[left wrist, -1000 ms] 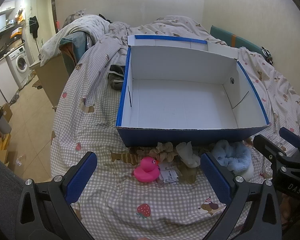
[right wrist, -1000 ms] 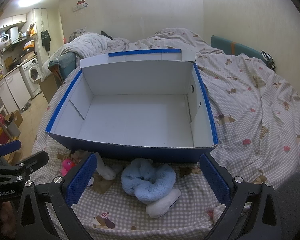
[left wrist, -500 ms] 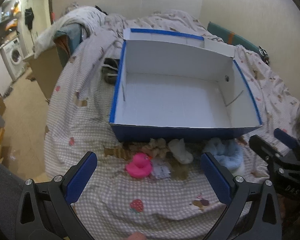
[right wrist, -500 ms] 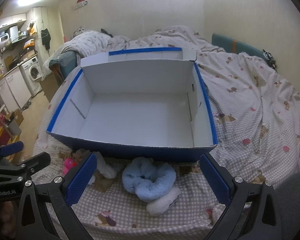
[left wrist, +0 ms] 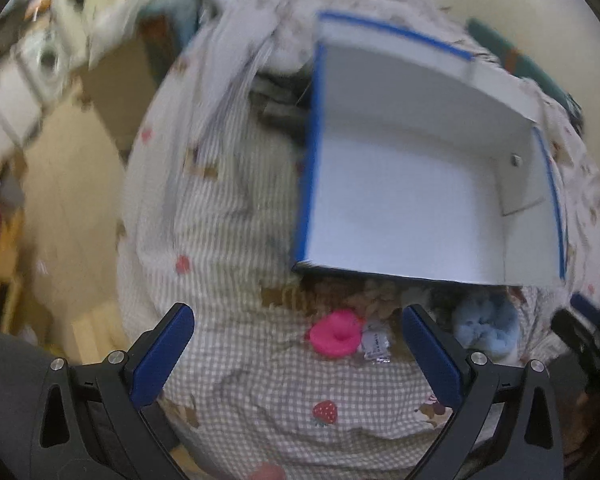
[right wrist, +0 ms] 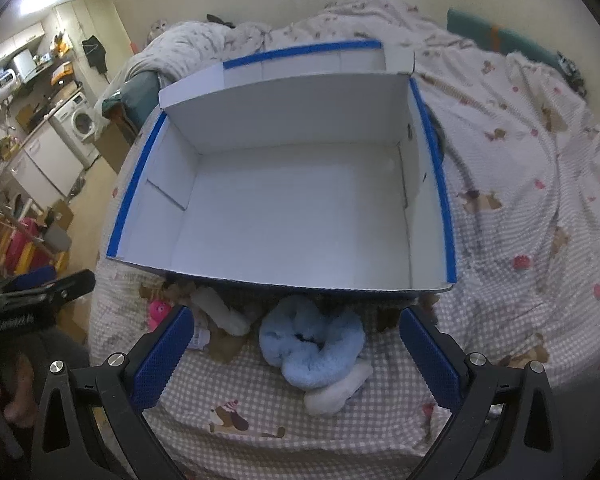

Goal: Organize soft objects
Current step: 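Grasp the pink rubber duck with the left gripper while the right gripper grasps the light blue scrunchie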

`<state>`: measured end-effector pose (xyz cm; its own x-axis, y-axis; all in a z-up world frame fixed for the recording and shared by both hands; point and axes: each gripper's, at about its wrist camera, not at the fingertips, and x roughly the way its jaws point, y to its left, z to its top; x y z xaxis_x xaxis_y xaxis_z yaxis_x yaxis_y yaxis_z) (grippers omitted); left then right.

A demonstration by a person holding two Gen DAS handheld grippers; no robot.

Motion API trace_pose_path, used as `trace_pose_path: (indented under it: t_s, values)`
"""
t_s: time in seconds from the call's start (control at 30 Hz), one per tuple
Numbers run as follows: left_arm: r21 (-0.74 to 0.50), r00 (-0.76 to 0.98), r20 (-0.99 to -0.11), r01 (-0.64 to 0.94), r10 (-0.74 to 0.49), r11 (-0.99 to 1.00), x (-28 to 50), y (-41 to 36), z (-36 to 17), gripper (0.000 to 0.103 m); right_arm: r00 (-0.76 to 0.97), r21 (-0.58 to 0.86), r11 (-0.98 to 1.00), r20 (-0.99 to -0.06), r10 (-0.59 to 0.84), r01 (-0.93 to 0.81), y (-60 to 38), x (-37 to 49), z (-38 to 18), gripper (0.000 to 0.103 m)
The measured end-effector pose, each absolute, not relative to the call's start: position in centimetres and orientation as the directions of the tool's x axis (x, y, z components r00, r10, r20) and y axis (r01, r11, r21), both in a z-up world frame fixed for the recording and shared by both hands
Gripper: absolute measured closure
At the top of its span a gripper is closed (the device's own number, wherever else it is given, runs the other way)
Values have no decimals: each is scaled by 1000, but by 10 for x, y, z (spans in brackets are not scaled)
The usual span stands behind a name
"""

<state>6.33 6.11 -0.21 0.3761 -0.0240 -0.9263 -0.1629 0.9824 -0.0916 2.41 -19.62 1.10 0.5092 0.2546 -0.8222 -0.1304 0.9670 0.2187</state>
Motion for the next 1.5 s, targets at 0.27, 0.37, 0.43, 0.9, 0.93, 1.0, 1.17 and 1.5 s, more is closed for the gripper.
trace_pose_path:
  t_s: [0.27,0.37,0.43,0.9,0.93,1.0,1.17,1.5]
  values:
    - [-164,193,-973,-179,-128,970,83,64,-54,4,450,253,966,-858,248,-51,-211,35,-26,0]
    - [-178,172,-973,-144,-153,973,82,50,-68,11,448,304,953,-849,280,-18,-218,39,-28,0]
    - [-179,175,-972,-117,-157,977,80,42,-75,18,453,307,952,-850,271,8,-223,41,-28,0]
    - [-210,177,-965,-72,-195,975,80,20,-92,75,432,389,919,-841,326,65,-237,47,-37,0]
    - [-216,183,-963,-77,-199,973,78,21,-90,75,426,408,910,-838,341,75,-240,48,-39,0]
    - [-213,198,-961,-69,-195,975,74,21,-82,76,403,436,894,-840,364,103,-245,50,-45,0]
    - [-172,255,-956,-81,-146,982,58,42,-51,78,338,431,892,-867,367,138,-246,52,-59,0]
    - [-95,270,-961,-126,-58,987,55,73,-48,79,214,342,939,-921,325,45,-211,64,-85,34]
